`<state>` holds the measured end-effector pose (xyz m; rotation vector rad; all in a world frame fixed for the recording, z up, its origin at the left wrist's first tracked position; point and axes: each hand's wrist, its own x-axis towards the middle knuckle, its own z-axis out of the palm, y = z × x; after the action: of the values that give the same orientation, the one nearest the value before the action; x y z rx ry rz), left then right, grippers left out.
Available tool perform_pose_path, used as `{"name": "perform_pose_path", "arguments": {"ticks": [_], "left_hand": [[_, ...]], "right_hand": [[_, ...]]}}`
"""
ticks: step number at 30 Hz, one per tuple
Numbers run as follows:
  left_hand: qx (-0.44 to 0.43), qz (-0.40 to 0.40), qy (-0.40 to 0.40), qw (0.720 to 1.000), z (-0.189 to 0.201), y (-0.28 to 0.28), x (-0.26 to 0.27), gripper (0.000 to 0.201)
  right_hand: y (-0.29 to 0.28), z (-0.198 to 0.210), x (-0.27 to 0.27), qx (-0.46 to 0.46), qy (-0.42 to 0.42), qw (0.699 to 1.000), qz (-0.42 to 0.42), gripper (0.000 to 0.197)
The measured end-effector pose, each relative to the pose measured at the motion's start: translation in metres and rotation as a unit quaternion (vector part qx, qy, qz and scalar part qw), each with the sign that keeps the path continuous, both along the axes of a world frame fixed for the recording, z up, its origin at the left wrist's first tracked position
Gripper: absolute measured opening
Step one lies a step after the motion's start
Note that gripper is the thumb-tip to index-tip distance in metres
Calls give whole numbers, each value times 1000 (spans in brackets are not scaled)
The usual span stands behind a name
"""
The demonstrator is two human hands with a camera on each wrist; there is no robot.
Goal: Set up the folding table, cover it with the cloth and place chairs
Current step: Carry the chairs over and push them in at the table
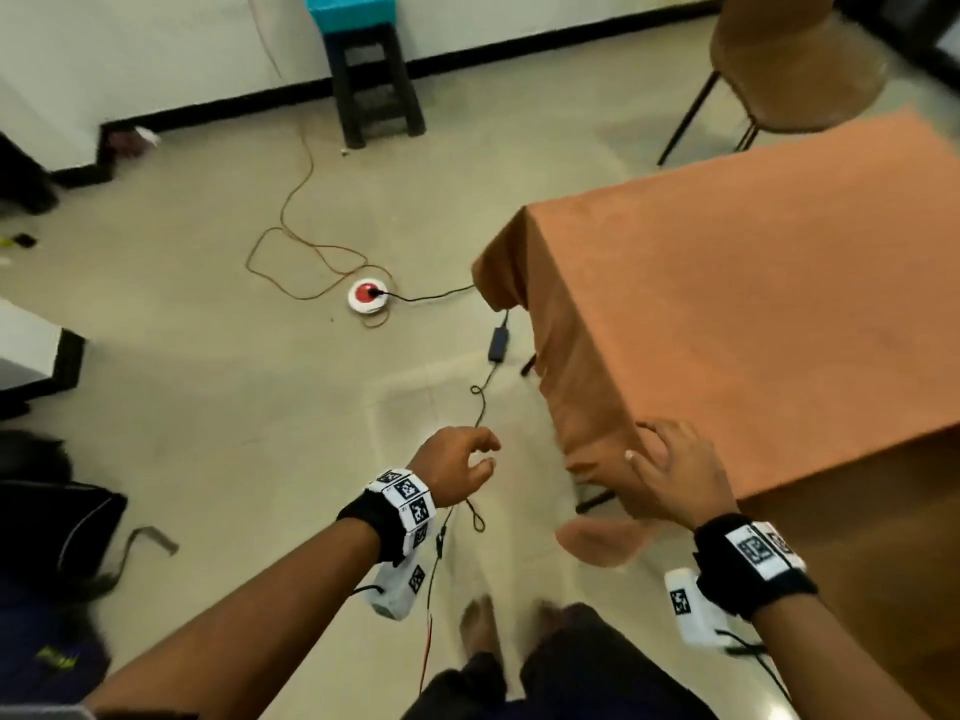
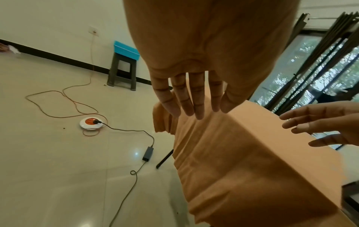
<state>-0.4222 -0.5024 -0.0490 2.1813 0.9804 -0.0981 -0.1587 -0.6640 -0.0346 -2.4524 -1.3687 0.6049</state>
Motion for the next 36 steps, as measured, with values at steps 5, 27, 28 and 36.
{"name": "perform_pose_path", "arguments": {"ticks": [5, 27, 28, 36], "left_hand": [[1, 44, -21, 999, 1, 69, -15, 27], [-8, -105, 85, 991, 0, 433, 270, 58], [-17, -120, 86, 989, -4, 442, 283, 59], [-106, -312, 125, 936, -41, 503, 329, 50]], "right_hand": [[108, -11, 25, -45, -17, 997, 54, 51], [468, -22, 203, -169, -8, 979, -115, 73], [473, -25, 212, -178, -4, 975, -132, 73], [503, -46, 229, -242, -31, 941, -234, 47]]}}
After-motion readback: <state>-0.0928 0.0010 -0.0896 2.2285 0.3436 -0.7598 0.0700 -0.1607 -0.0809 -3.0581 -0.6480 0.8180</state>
